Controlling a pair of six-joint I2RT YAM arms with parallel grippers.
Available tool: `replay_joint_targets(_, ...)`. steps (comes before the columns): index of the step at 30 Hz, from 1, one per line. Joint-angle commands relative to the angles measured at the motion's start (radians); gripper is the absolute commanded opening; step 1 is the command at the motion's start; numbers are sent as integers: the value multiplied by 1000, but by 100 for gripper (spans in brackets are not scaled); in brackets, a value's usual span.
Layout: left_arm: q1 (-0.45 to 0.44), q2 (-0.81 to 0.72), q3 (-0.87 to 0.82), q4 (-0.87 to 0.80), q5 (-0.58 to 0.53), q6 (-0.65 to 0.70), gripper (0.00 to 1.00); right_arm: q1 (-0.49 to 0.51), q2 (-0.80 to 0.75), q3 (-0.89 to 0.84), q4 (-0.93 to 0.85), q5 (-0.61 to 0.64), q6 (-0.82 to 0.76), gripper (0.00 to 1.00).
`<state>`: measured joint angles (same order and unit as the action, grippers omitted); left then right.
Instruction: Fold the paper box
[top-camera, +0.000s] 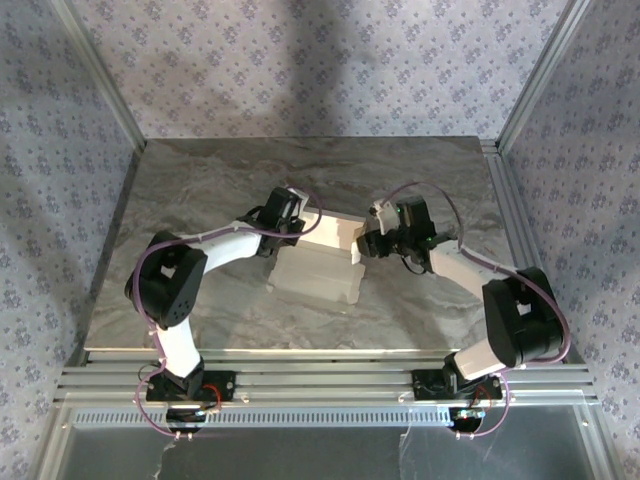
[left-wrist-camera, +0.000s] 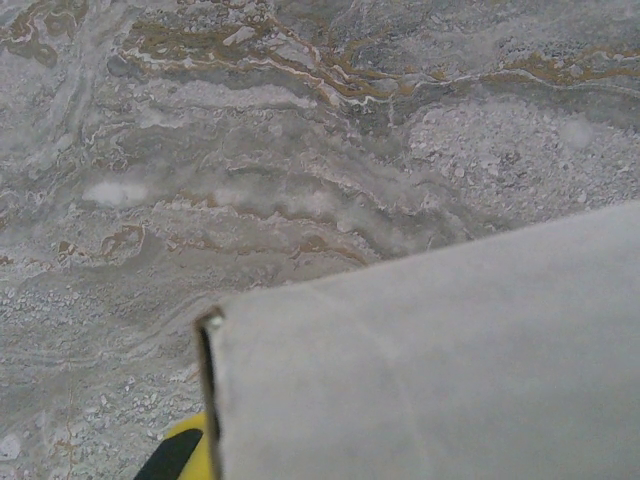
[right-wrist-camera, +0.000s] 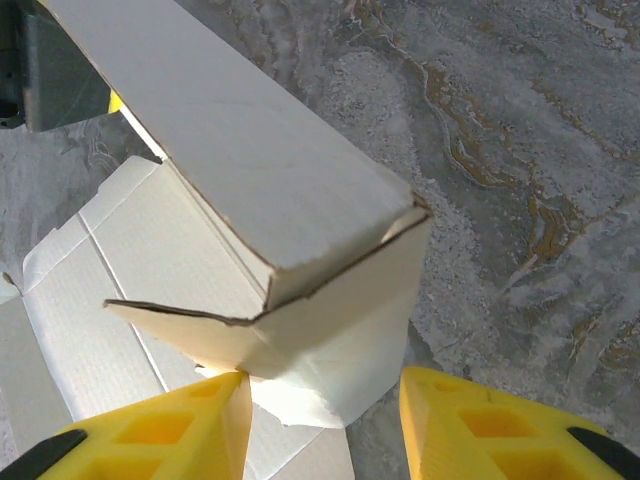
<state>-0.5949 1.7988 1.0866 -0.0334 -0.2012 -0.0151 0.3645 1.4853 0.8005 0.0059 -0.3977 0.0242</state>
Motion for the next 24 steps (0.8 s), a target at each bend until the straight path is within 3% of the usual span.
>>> replay_joint_targets(1, -9, 15, -52, -73, 8, 20, 0, 13, 17, 37, -3, 39, -24, 44)
replay_joint_targets(24, -33, -11, -103, -34, -34, 29, 0, 79, 91, 19, 169, 222, 2, 49)
